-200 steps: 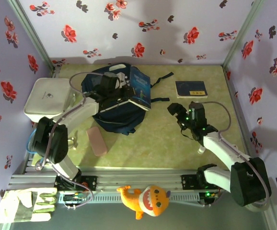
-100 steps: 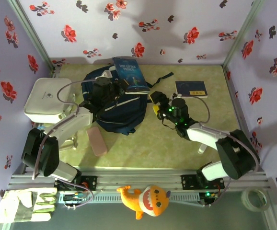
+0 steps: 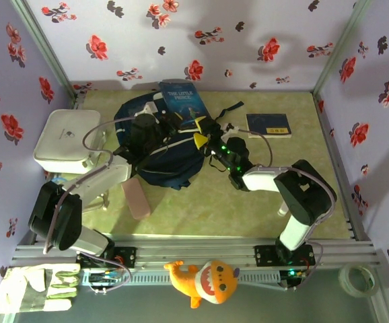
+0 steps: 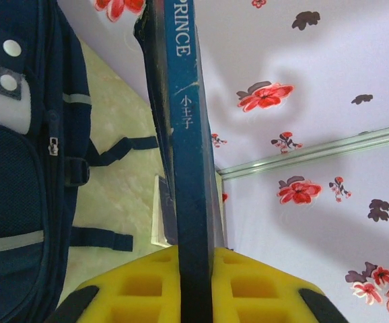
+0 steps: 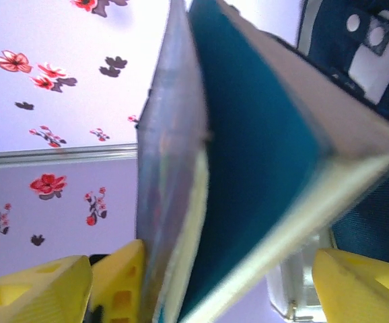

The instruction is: Pack the student bag

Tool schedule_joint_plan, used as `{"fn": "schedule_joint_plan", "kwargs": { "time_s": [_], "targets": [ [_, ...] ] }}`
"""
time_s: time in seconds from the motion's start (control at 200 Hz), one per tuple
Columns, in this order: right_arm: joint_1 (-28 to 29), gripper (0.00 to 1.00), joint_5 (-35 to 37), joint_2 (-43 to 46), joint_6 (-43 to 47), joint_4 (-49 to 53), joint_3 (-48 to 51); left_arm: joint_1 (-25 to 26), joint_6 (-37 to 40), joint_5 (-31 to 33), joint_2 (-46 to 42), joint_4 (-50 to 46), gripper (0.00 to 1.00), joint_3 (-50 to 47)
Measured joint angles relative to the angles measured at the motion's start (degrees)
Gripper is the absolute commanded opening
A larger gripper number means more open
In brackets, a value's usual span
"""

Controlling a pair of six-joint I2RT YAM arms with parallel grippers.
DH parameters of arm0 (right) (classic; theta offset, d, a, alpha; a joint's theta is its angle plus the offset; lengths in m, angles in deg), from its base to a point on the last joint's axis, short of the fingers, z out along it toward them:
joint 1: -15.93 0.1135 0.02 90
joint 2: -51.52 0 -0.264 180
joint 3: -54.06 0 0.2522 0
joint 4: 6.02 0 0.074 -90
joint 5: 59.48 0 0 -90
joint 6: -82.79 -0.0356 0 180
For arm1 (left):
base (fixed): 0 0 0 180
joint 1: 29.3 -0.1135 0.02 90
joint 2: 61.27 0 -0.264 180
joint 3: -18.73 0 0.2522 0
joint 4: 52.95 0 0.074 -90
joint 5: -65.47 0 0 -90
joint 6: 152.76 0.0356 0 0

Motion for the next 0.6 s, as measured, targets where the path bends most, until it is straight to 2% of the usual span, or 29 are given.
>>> {"fn": "schedule_joint_plan", "kwargs": {
  "time_s": [0.29,0.455,0.6],
  "targets": [
    [0.87,0.64,0.46,-2.51,-0.96,-1.11,-2.82,0.0,-0.15,0.24,-1.38,0.39,0.0,-2.36],
    [1.49,0.58,1.86,-3.3,-0.83,-1.57,-2.82,0.0,0.31,0.61,-2.82,-1.84,0.0,-2.58],
    [1.75,0.46,2.84,-3.74,-0.09,-1.81,-2.82,0.0,0.48,0.92,-2.89,-2.36,0.0,-2.58]
  ]
}}
